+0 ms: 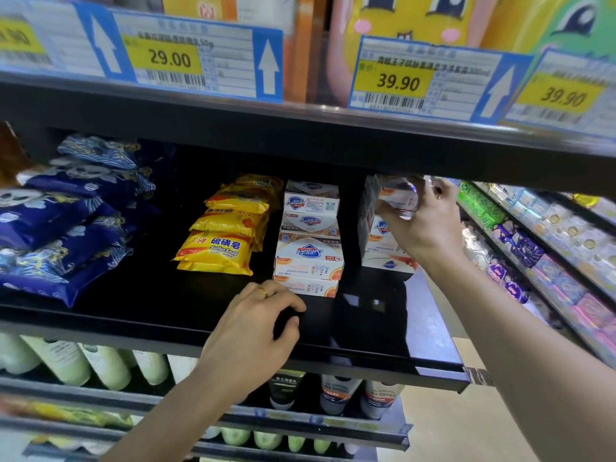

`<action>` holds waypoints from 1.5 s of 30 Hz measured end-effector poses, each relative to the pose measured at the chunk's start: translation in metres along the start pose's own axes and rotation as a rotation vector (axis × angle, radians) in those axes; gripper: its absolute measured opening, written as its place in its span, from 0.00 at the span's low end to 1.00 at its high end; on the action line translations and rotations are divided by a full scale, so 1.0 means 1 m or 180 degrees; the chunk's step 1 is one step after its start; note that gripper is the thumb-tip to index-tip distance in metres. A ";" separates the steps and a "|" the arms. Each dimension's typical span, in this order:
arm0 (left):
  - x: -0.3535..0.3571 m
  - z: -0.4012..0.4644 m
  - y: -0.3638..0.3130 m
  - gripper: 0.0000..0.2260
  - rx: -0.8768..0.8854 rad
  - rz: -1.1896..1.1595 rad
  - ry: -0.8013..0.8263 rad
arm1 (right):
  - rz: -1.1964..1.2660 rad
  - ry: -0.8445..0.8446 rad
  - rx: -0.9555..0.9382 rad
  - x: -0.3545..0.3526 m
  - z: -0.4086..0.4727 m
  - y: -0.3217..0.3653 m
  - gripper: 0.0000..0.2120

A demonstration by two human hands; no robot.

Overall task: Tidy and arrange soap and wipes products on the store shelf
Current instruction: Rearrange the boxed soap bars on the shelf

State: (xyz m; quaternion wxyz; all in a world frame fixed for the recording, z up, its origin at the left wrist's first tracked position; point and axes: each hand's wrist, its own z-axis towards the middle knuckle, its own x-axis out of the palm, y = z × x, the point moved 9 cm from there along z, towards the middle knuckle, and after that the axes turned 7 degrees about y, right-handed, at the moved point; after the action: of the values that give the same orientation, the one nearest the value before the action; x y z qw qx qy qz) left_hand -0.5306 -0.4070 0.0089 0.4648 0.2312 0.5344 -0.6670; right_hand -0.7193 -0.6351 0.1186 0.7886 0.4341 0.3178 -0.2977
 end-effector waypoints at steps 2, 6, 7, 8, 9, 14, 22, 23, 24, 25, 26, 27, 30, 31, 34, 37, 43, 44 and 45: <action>0.000 0.000 0.000 0.07 -0.0011 -0.0009 0.0028 | 0.0075 0.0017 0.0132 0.007 0.005 0.002 0.31; 0.000 0.001 0.000 0.08 -0.0058 -0.0047 0.0091 | 0.0025 -0.0290 0.0310 0.006 0.010 0.004 0.32; -0.001 0.001 0.001 0.08 -0.0072 -0.0067 0.0103 | 0.0009 -0.0382 0.0303 0.004 0.010 0.005 0.31; -0.001 0.002 0.001 0.07 -0.0081 -0.0090 0.0121 | 0.0005 -0.0471 0.0287 0.001 0.009 0.006 0.31; 0.000 0.002 0.001 0.07 -0.0092 -0.0115 0.0136 | 0.0021 -0.0570 0.0245 -0.003 0.006 0.007 0.31; -0.002 0.002 0.004 0.07 -0.0182 -0.0316 0.0148 | 0.0654 -0.0878 -0.0239 -0.020 -0.029 0.018 0.27; -0.011 0.002 0.005 0.07 -0.0675 -0.1859 0.0208 | 0.1182 -0.0583 -0.0814 -0.011 -0.143 0.029 0.28; -0.011 0.003 0.001 0.13 -0.0756 -0.2107 0.0241 | 0.1216 -0.0545 -0.0844 -0.008 -0.154 0.031 0.29; -0.008 0.004 -0.005 0.19 -0.0818 -0.2339 0.0325 | 0.1241 -0.0496 -0.0846 -0.004 -0.164 0.033 0.30; -0.004 0.005 -0.011 0.24 -0.0867 -0.2571 0.0467 | 0.1268 -0.0457 -0.0835 -0.001 -0.172 0.036 0.31; 0.002 0.006 -0.018 0.25 -0.0934 -0.2818 0.0637 | 0.1296 -0.0437 -0.0823 0.002 -0.179 0.038 0.31; 0.009 0.006 -0.024 0.25 -0.1032 -0.3066 0.0816 | 0.1315 -0.0433 -0.0815 0.004 -0.186 0.040 0.31; 0.020 0.003 -0.035 0.17 -0.1215 -0.3509 0.1012 | 0.1350 -0.0397 -0.0752 0.010 -0.196 0.046 0.33; 0.020 0.003 -0.034 0.13 -0.1261 -0.3546 0.0937 | 0.1362 -0.0361 -0.0734 0.012 -0.198 0.047 0.33; 0.018 0.001 -0.029 0.08 -0.1350 -0.3487 0.0765 | 0.1364 -0.0172 -0.0778 0.015 -0.200 0.048 0.37; 0.011 0.000 -0.022 0.09 -0.1316 -0.3349 0.0680 | 0.1468 -0.0027 -0.0921 0.012 -0.200 0.043 0.39; 0.002 0.001 -0.015 0.17 -0.1009 -0.3253 0.0681 | 0.2262 0.0431 -0.0177 0.019 -0.191 0.017 0.31; 0.003 0.001 -0.015 0.19 -0.0936 -0.3261 0.0719 | 0.2381 0.0556 0.0032 0.022 -0.188 0.013 0.30; 0.004 0.001 -0.014 0.19 -0.0872 -0.3282 0.0749 | 0.2506 0.0689 0.0205 0.026 -0.185 0.011 0.30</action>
State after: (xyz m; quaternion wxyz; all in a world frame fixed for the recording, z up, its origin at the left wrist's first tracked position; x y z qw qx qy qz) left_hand -0.5441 -0.4090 0.0132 0.0404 -0.0503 0.7089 -0.7024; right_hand -0.7401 -0.4736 0.0262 0.7903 0.5759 0.1991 0.0645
